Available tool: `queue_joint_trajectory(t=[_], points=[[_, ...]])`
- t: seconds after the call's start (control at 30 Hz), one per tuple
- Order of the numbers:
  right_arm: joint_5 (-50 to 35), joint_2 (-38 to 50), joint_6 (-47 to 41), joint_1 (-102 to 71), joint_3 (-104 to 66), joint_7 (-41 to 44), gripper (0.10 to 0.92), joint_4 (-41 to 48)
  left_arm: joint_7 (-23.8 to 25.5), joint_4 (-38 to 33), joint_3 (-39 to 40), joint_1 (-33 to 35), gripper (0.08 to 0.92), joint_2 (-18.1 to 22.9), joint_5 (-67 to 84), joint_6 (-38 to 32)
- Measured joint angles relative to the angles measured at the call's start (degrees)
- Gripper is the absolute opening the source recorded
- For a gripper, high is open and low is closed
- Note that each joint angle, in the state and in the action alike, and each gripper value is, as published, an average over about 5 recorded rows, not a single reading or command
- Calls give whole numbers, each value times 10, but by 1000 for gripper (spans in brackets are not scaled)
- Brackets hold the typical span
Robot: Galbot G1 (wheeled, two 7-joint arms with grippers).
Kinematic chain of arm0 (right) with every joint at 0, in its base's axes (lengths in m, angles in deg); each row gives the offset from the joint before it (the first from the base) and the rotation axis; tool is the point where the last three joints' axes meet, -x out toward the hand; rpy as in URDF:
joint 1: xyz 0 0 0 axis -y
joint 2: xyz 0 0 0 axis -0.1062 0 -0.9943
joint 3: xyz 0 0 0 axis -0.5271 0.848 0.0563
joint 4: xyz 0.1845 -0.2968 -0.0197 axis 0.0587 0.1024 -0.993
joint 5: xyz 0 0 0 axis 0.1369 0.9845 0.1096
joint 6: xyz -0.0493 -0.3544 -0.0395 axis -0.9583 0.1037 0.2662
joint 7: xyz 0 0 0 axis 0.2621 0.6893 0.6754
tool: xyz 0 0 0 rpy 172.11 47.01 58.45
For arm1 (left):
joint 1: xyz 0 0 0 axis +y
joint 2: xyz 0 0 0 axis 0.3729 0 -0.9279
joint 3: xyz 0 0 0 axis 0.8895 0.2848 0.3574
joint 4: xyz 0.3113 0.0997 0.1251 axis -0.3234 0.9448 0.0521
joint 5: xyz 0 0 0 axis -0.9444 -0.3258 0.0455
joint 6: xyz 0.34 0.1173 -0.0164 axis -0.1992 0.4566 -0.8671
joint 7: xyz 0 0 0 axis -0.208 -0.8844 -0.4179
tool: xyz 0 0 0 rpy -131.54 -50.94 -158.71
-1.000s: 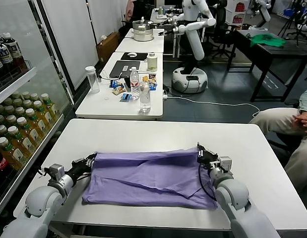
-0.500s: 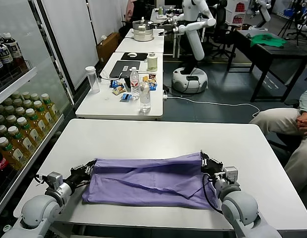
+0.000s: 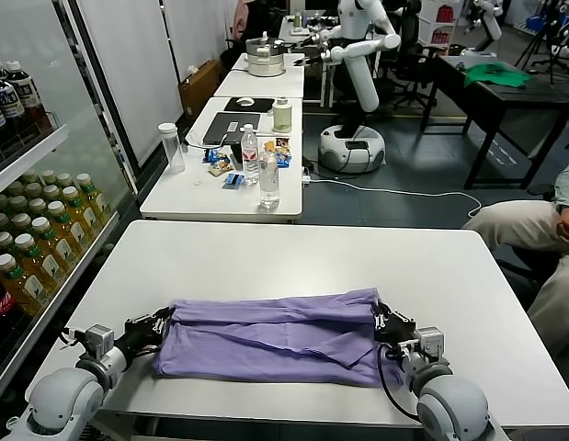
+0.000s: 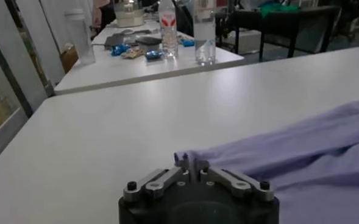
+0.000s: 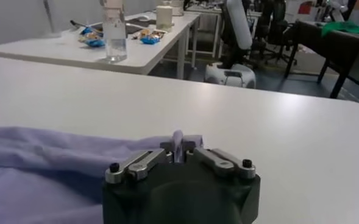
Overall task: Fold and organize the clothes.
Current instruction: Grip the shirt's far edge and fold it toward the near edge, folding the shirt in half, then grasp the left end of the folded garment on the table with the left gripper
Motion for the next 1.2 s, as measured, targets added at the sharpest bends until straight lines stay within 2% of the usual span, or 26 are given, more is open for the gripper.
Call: queue_joint_trajectory(t=[0.2,0.43,0.53,0.67,1.0,1.2], points=[[9,1,-4,-18,-16,4,558,-22,-18,-31,-8,8,441,5,6,14],[25,-3,-8,-36,-18,6,755,-36,-96,-55,16,14,648,24,31,33],[34,-5,-7,-42,-18,7,809,-37,-136,-57,28,12,734,34,42,42],[44,-5,-6,-48,-17,8,821,-37,-179,-60,40,12,810,44,61,50],[61,-6,-5,-53,-10,9,823,-34,-258,-51,63,2,816,72,102,61],[65,-5,-4,-53,-8,10,823,-33,-290,-55,74,3,680,86,114,63]])
